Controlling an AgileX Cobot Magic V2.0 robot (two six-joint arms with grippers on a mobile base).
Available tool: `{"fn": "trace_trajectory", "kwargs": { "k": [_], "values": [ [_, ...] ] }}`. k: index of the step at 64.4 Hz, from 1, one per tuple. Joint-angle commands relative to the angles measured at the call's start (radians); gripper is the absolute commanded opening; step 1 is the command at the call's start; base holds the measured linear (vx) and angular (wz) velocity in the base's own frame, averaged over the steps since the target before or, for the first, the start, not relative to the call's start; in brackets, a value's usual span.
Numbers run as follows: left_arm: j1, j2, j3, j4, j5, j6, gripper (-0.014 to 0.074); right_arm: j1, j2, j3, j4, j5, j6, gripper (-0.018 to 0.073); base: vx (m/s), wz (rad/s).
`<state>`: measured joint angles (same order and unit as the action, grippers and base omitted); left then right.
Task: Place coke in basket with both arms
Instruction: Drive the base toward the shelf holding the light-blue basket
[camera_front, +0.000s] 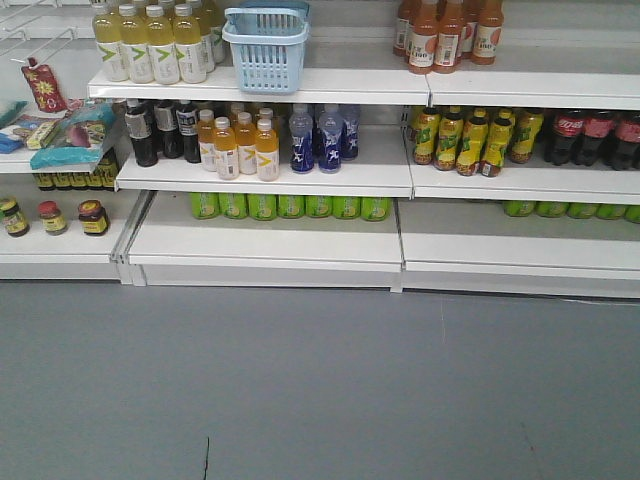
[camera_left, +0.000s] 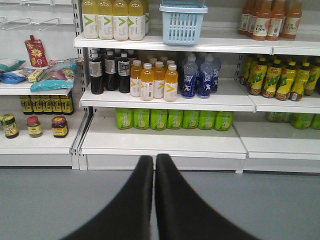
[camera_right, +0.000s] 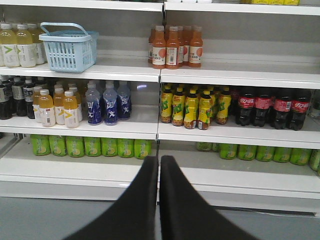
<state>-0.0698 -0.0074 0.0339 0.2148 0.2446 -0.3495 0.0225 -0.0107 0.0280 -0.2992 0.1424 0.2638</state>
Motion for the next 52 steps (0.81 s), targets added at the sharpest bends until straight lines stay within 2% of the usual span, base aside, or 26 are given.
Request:
{"fn": "trace_trajectory", "kwargs": {
  "k": [1,52],
  "values": [
    [-0.002,-0.019,-0.001,0.001,-0.077,-0.002,-0.0006,-0.001,-0.018,0.011,-0.012,-0.072,-0.007,-0.0004,0.1,0.02],
    [-0.002,-0.019,-0.001,0.001,-0.077,-0.002,-0.0006,-0.001,-0.018,0.011,-0.012,-0.072,-0.007,-0.0004,0.11,-0.04]
  ]
}}
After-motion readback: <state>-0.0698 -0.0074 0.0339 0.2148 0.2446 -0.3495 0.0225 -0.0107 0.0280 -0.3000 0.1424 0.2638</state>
